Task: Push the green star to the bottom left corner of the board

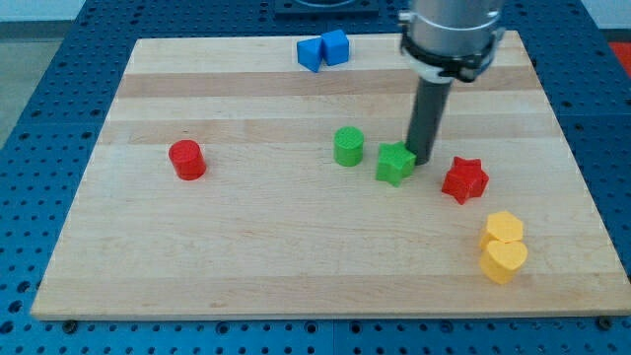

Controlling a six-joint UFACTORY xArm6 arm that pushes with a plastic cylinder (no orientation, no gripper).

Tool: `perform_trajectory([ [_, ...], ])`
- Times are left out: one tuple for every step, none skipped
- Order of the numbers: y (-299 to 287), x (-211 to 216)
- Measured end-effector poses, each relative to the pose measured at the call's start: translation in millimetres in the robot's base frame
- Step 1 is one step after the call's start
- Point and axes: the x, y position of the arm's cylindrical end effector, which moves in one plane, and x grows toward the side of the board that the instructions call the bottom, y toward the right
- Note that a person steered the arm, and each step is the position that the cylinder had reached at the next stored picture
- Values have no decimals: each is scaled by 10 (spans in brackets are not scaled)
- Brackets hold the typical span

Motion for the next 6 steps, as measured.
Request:
perform_trajectory([
  [-361, 125],
  [-680, 277],
  [-1034, 376],
  [-1362, 515],
  [-1342, 521],
  [-1061, 521],
])
